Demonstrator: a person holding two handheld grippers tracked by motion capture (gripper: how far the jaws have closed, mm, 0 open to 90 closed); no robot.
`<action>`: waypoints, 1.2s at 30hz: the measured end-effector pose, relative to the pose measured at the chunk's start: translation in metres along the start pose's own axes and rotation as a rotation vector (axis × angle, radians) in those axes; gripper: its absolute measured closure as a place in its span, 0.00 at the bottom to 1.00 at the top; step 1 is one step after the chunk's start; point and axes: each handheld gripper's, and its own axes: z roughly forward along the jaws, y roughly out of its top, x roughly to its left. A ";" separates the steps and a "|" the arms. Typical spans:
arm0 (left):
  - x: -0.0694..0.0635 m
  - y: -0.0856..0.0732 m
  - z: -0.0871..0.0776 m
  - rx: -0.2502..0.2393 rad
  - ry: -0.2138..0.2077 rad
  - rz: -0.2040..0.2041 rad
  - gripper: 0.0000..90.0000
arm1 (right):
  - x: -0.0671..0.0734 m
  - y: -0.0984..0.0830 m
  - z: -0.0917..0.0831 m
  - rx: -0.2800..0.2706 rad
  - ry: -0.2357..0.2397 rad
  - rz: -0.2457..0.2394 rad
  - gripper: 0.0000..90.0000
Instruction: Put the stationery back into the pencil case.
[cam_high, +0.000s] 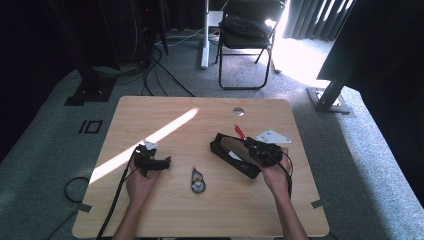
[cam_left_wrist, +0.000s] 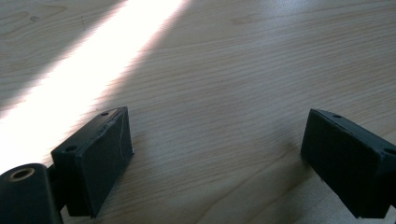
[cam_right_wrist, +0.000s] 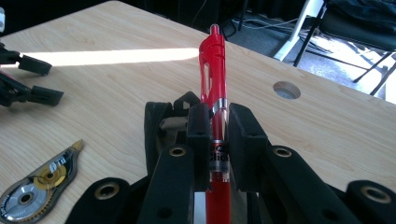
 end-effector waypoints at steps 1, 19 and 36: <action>0.000 0.000 0.000 0.000 0.000 0.000 0.10 | -0.001 0.000 0.000 -0.002 -0.001 0.001 0.89; 0.000 0.000 0.000 0.000 0.000 0.000 0.10 | -0.013 0.005 0.009 -0.002 0.029 0.002 0.89; 0.000 0.000 0.000 -0.001 0.000 -0.002 0.10 | -0.016 -0.001 0.027 0.030 0.059 -0.013 0.89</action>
